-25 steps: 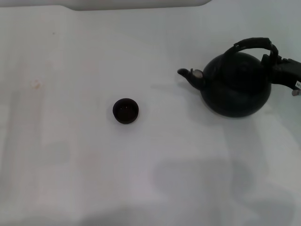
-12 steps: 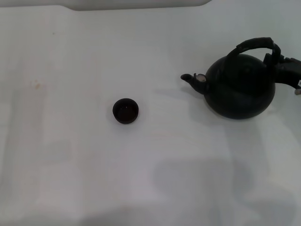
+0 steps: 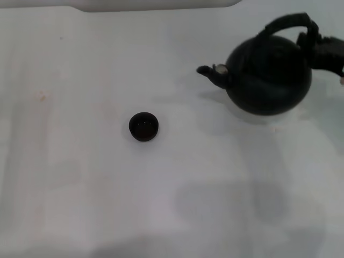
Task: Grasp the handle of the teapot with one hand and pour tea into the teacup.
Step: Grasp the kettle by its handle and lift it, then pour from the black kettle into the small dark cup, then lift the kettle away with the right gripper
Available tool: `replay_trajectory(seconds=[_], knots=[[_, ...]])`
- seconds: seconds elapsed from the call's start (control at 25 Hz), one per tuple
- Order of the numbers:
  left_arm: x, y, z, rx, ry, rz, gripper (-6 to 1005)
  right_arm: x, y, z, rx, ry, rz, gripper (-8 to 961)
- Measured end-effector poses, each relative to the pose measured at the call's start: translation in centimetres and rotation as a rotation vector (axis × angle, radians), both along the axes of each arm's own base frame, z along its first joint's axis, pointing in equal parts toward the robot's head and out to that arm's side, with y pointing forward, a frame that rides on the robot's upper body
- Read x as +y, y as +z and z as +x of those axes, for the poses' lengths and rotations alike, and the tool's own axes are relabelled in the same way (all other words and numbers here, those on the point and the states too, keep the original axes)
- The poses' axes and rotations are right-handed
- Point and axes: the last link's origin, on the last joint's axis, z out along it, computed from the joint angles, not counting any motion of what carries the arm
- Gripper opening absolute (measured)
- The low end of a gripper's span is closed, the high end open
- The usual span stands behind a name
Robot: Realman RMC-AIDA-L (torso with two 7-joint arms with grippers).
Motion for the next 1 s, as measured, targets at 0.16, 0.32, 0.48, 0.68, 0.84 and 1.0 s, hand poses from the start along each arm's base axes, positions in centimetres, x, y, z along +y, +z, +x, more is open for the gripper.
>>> replay_trajectory(seconds=[0.16, 0.32, 0.48, 0.68, 0.84, 1.0], knots=[[-0.2, 0.0, -0.1, -0.002, 0.004, 0.000, 880, 0.5, 0.4, -2.3, -0.042, 0.083, 0.002, 184], [-0.2, -0.2, -0.1, -0.005, 0.004, -0.006, 880, 1.0, 0.2, -4.2, -0.075, 0.158, -0.022, 185], [-0.2, -0.3, -0.1, -0.005, 0.003, -0.011, 880, 1.4, -0.8, -5.8, -0.130, 0.221, -0.054, 185], [-0.2, -0.4, 0.0, -0.005, 0.001, -0.015, 879, 1.6, -2.2, -7.2, -0.202, 0.269, -0.090, 181], [-0.2, -0.4, 0.0, -0.008, 0.000, -0.017, 879, 1.8, -3.2, -8.2, -0.248, 0.303, -0.111, 177], [-0.1, -0.5, 0.1, -0.010, -0.003, -0.017, 879, 2.0, -3.9, -8.9, -0.285, 0.324, -0.121, 178]])
